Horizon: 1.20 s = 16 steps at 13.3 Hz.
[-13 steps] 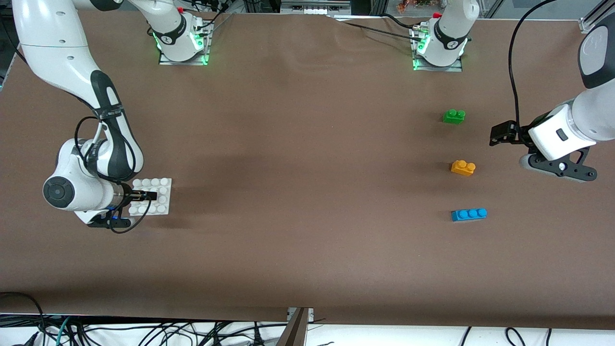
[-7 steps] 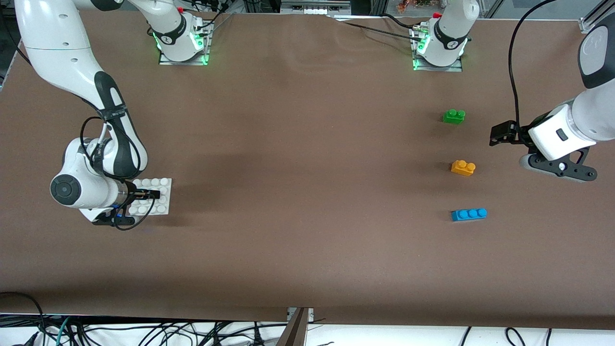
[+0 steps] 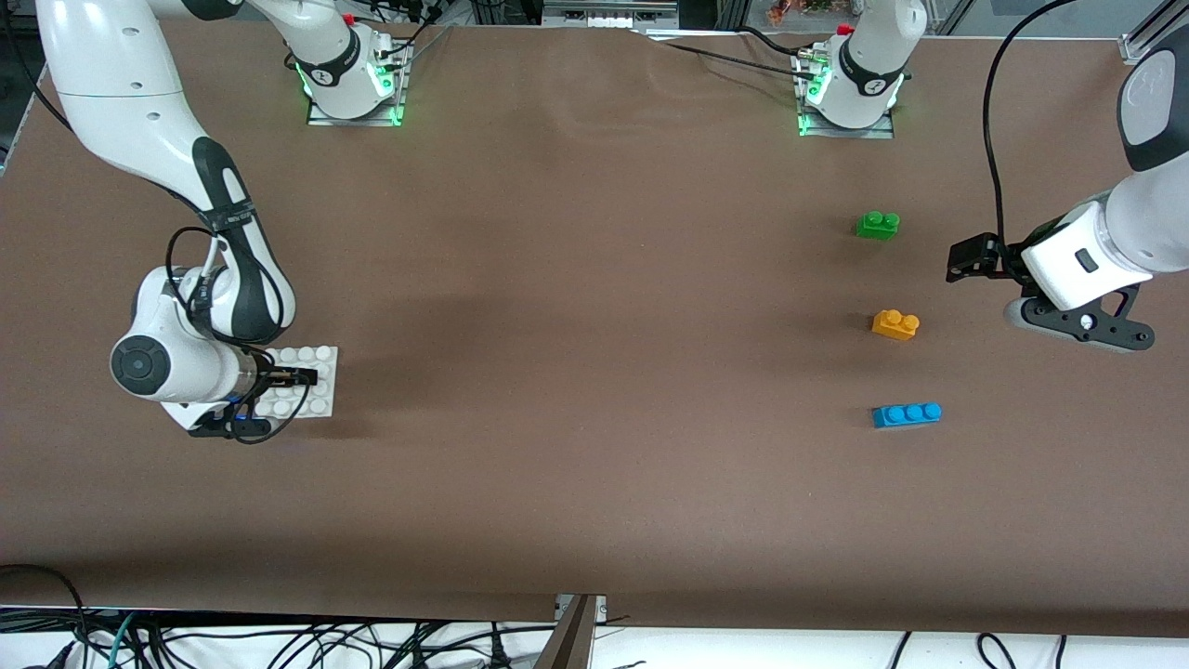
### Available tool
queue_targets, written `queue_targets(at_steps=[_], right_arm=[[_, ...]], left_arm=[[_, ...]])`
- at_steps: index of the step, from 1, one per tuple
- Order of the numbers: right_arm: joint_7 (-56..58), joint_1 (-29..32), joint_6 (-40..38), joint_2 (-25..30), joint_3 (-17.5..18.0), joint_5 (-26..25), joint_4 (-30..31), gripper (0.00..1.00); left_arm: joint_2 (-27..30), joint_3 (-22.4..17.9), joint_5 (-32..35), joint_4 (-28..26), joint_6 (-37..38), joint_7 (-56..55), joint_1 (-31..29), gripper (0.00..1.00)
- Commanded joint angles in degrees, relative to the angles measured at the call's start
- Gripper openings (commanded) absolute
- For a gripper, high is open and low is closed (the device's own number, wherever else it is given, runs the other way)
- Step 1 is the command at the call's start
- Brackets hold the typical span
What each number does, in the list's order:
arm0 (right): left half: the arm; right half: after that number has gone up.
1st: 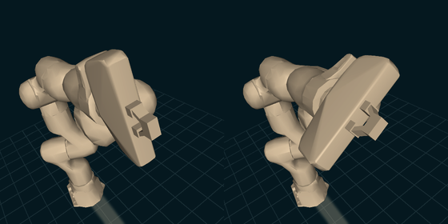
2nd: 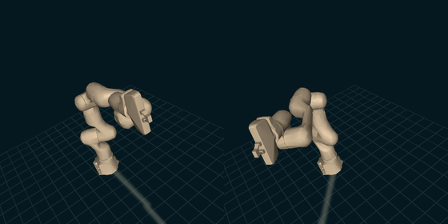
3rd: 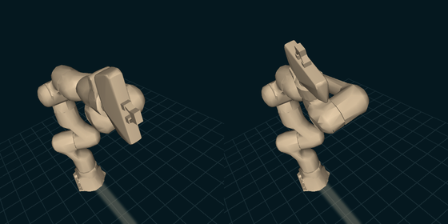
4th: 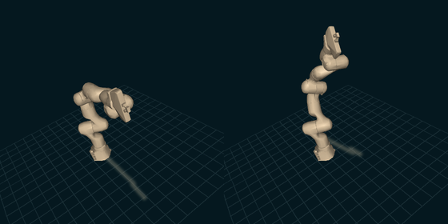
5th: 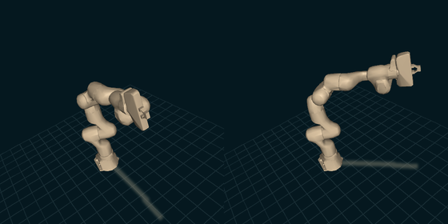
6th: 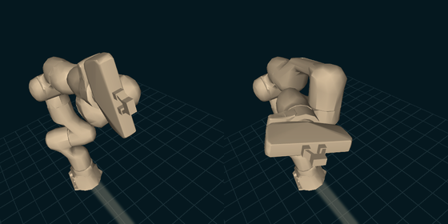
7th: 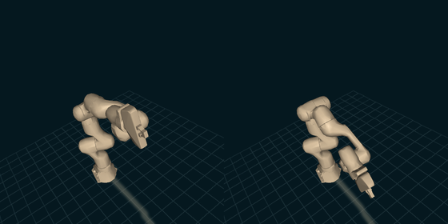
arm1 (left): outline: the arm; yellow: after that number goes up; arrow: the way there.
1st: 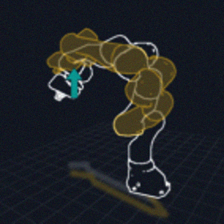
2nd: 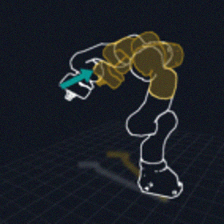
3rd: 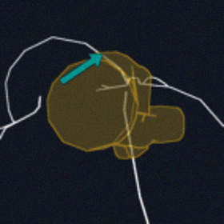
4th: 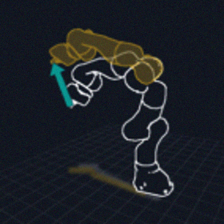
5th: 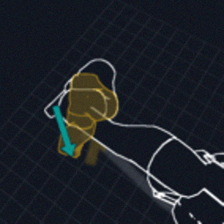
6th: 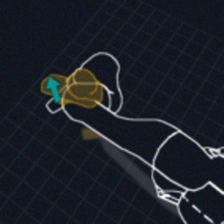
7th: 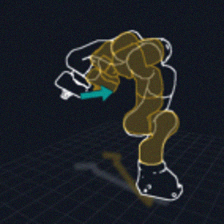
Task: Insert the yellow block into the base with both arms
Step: 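Slide the white plate with the right gripper toward the table's middle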
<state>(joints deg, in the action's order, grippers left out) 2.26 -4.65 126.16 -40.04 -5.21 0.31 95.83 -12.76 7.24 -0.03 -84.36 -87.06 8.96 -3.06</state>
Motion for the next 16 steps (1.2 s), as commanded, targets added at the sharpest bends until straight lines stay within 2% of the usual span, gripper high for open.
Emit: queue_targets(at_steps=[1, 4, 7, 12, 16], right_arm=[[-0.8, -2.8, 2.9, -0.7, 0.4, 0.8, 0.5, 1.00], [-0.8, -6.2, 4.7, -2.1, 0.4, 6.4, 0.0, 1.00], [-2.6, -9.7, 7.5, -2.9, 0.4, 9.8, -0.1, 1.00], [-19.6, -19.6, 7.9, -3.6, 0.4, 9.4, -1.3, 1.00], [-26.9, -26.9, 8.4, -5.0, 0.4, 9.8, -4.2, 1.00]], left_arm=[[0.3, 0.1, 0.3, 0.4, 0.7, 0.2, 0.0, 1.00], [0.3, 0.1, 0.3, 0.2, 0.7, 0.4, -0.1, 1.00], [0.3, 0.1, 0.3, 0.2, 0.7, 0.4, -0.1, 1.00], [0.3, 0.0, 0.3, 0.1, 0.7, 0.4, -0.5, 1.00], [0.3, 0.0, 0.3, 0.0, 0.7, 0.4, -0.5, 1.00]])
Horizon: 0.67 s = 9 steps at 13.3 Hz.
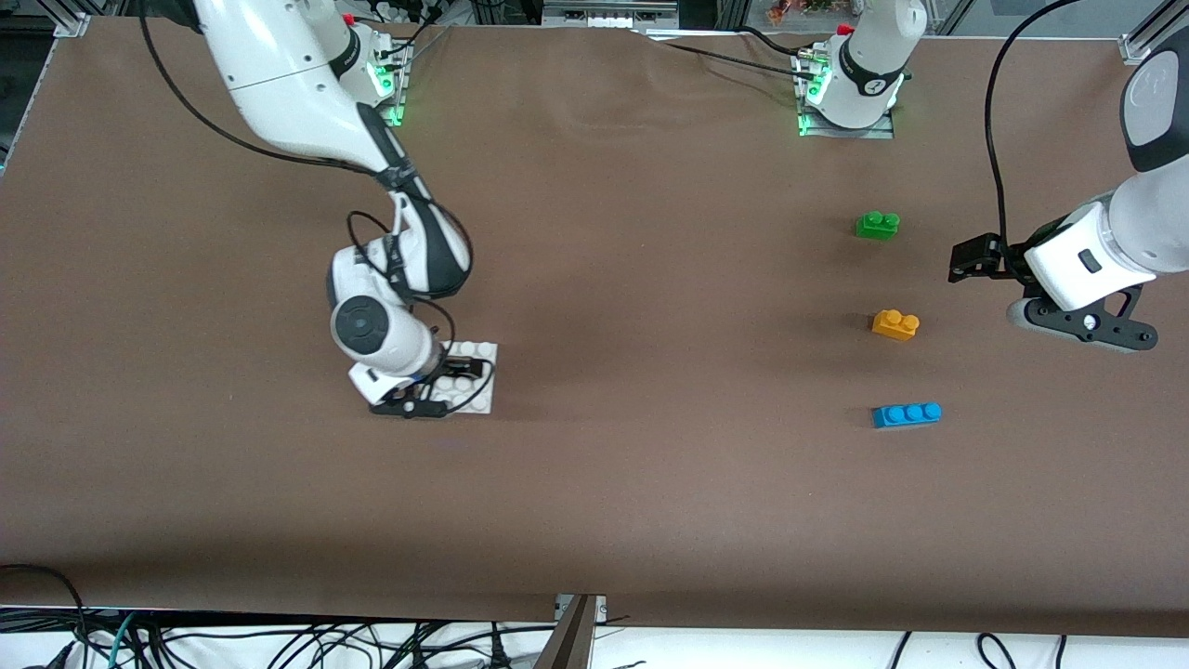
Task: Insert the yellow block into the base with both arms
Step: 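Slide the white plate with the right gripper toward the table's middle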
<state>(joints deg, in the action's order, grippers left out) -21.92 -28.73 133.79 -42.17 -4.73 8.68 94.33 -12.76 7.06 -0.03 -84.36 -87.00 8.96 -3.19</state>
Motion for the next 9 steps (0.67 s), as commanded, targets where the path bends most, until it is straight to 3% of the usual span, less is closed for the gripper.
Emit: queue_targets(at_steps=[1, 9], right_arm=[[-3.3, -4.4, 0.9, -3.0, -0.1, 1.4, -3.1, 1.00], [-10.6, -13.9, 5.2, -3.7, -0.1, 1.6, -4.4, 1.00]], left_arm=[[0.3, 0.1, 0.3, 0.0, 0.6, 0.5, -0.5, 1.00], [0.3, -0.1, 0.3, 0.0, 0.6, 0.6, -0.6, 1.00]])
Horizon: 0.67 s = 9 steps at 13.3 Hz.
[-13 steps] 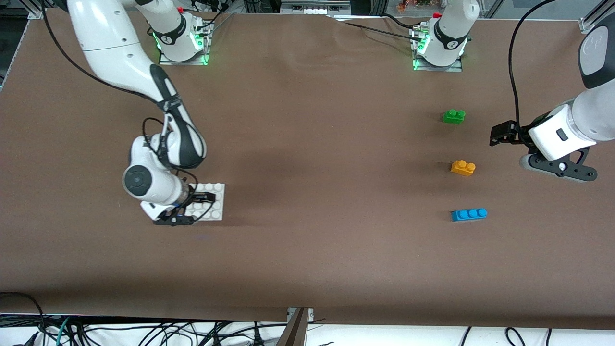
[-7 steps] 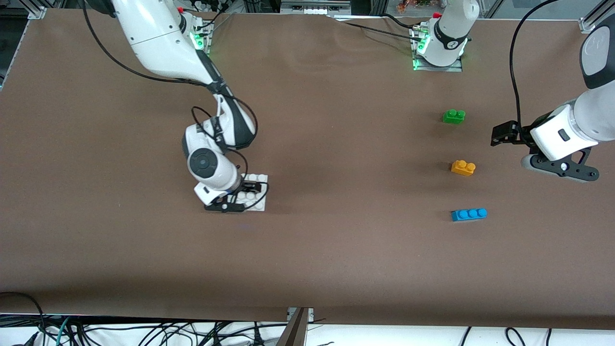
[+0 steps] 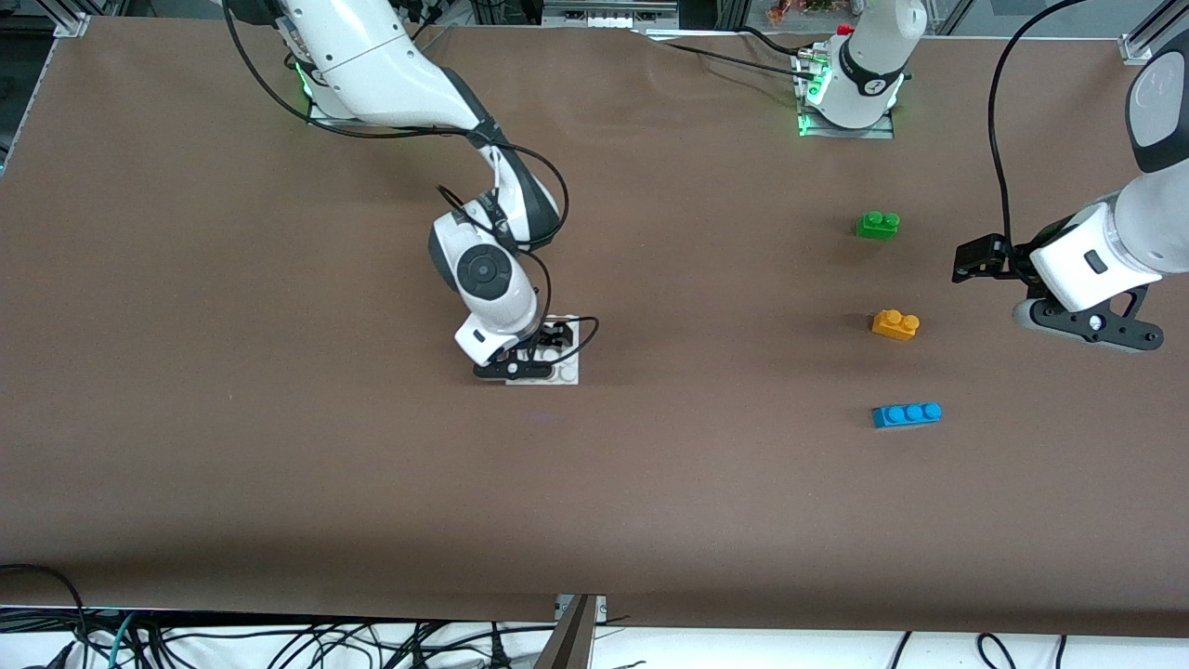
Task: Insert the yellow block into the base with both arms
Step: 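Slide the white plate with the right gripper toward the table's middle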
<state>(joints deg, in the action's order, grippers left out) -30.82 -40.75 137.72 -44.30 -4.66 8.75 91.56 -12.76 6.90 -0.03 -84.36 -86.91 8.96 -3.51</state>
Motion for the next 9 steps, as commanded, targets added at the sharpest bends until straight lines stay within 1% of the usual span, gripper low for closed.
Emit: queue_targets(at_steps=[1, 5, 9], right_arm=[[-2.6, -2.6, 1.2, -1.6, -0.2, 1.5, -2.6, 1.00], [-5.2, -5.2, 1.2, -3.2, -0.2, 1.5, -5.7, 1.00], [-5.5, -5.7, 1.1, -3.4, -0.2, 1.3, -5.8, 1.00]], left_arm=[[0.2, 0.0, 0.3, 0.0, 0.5, 1.0, -0.3, 1.00], [0.1, -0.1, 0.3, -0.1, 0.4, 2.4, -0.7, 1.00], [0.0, -0.1, 0.3, -0.1, 0.3, 2.6, -1.1, 1.00]])
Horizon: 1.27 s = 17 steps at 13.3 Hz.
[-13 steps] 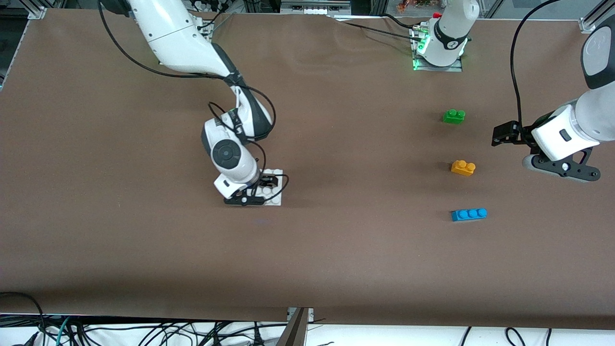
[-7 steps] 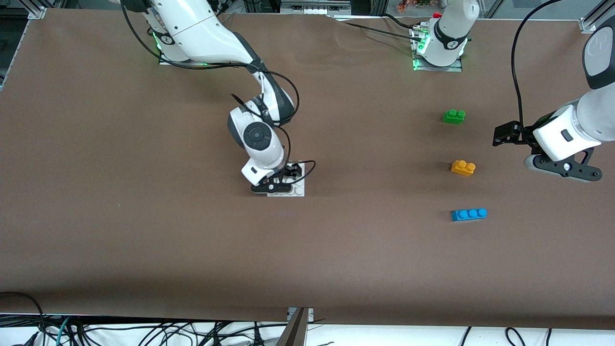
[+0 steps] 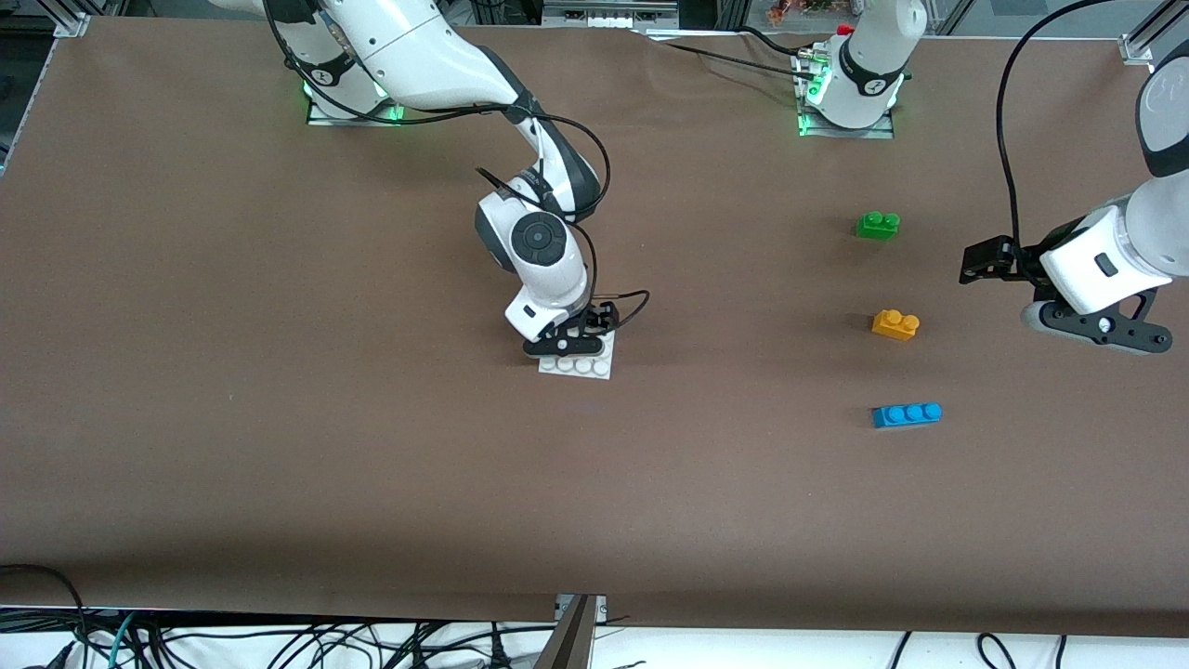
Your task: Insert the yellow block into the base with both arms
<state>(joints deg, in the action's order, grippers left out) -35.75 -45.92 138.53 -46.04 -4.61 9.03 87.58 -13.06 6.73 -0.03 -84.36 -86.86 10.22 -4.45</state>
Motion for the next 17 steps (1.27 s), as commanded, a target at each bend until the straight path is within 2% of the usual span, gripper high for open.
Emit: queue_targets(at_steps=[1, 6, 8, 17], right_arm=[[-0.3, -0.5, 0.0, -1.2, -0.6, 0.7, -1.8, 1.00], [0.0, 0.6, -2.5, 0.3, -1.8, 0.1, -2.4, 1.00], [0.2, 0.7, -2.7, 0.6, -3.4, -1.1, -2.3, 1.00], [-0.7, 1.2, -2.0, -0.8, -3.3, 0.3, -2.3, 1.00]], left_arm=[[0.3, 0.0, 0.3, -0.1, 0.3, 1.4, -0.2, 1.00], [0.3, 0.1, 0.3, -0.1, 0.4, 1.4, -0.2, 1.00], [0.3, 0.1, 0.3, -0.1, 0.4, 1.4, -0.2, 1.00], [-0.5, -0.5, 0.6, -0.1, -0.3, 2.6, -0.6, 1.00]])
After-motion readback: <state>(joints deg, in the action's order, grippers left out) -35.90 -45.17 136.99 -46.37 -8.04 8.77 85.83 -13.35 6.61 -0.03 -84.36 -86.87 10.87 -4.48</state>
